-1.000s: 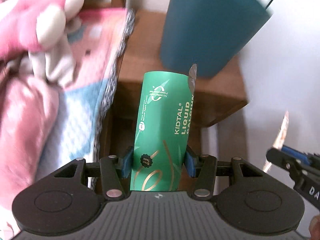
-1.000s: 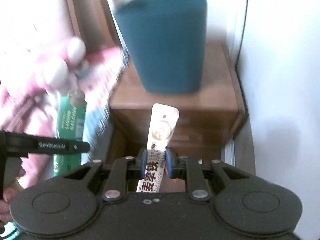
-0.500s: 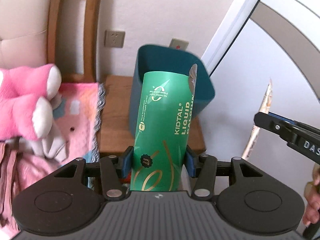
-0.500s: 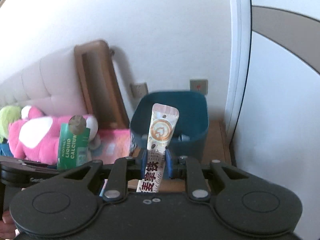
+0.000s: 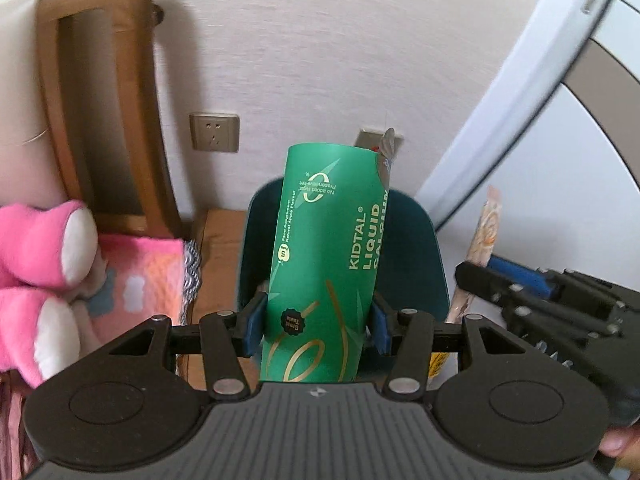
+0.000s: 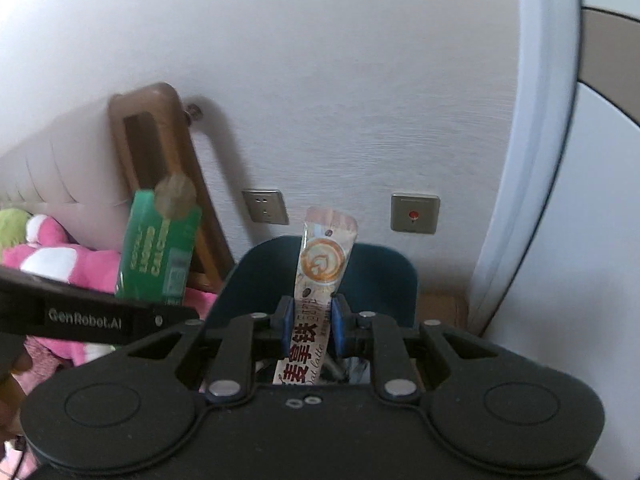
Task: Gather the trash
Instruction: 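Lift both held items up and carry them over the teal bin, then open both grippers to drop the tube and sachet into the bin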
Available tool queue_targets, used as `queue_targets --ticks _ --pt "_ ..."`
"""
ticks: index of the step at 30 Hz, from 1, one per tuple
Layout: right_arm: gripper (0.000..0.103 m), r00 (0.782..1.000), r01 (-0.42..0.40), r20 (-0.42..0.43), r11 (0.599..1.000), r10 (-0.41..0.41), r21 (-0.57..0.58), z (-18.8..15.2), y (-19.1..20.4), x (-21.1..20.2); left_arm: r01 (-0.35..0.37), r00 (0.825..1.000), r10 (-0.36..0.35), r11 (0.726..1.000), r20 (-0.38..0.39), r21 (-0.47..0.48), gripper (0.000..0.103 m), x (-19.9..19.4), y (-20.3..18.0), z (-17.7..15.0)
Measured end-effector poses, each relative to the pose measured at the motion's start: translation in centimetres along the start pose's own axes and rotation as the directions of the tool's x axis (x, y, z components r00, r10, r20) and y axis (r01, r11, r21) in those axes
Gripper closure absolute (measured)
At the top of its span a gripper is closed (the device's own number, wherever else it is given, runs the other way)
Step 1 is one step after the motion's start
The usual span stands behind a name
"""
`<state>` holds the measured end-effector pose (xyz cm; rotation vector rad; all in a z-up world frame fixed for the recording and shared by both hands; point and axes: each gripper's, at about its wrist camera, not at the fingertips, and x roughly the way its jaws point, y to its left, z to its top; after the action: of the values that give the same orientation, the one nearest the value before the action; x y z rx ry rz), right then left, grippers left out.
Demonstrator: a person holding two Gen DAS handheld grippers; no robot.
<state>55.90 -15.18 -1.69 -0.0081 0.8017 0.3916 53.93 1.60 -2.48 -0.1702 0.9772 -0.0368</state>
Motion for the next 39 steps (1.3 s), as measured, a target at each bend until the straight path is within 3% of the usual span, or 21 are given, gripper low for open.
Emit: queue_targets --ticks 3,7,14,19,22,29,36,39 --pt "0.084 0.998 -0.019 -0.062 0.999 0.018 -0.025 1.0 -0.7 3.4 -0.019 0.999 0.017 0.999 -0.04 -0.039 0.052 3.4 -0.2 1.9" --pt "0.084 0.988 -0.046 -0.154 0.995 0.032 -0.085 0.6 -0.7 7.7 -0.07 0.993 0.069 0.997 -0.1 -0.01 0.052 7.8 -1.0 3.1" --pt "0.084 0.954 -0.076 -0.296 0.989 0.036 -0.126 -2.1 -1.0 13.3 -0.108 0.964 0.101 0.994 -0.245 -0.015 0.052 15.0 -0.8 3.2" --pt "0.084 0.93 -0.089 -0.365 0.987 0.034 -0.135 -3.8 -1.5 15.2 -0.13 0.938 0.123 0.991 -0.325 -0.002 0.052 18.6 -0.3 2.5" --pt "0.085 0.92 -0.109 -0.391 0.974 0.024 -0.196 -4.7 -0.5 15.9 -0.145 0.921 0.143 0.989 -0.362 0.021 0.052 19.8 -0.7 2.1" --pt "0.084 0.905 -0.144 -0.422 0.969 0.047 -0.202 -5.5 0.4 16.6 -0.157 0.896 0.163 0.986 -0.413 0.048 0.051 22.1 -1.0 1.7" --pt "0.078 0.906 -0.144 -0.42 0.971 0.053 -0.189 -4.9 -0.1 17.2 -0.146 0.897 0.141 0.989 -0.418 0.02 0.051 22.4 -0.3 1.7" --pt "0.074 0.906 -0.145 -0.42 0.972 0.055 -0.185 -4.6 -0.2 16.7 -0.133 0.905 0.126 0.991 -0.407 0.011 0.043 21.8 -0.3 1.7"
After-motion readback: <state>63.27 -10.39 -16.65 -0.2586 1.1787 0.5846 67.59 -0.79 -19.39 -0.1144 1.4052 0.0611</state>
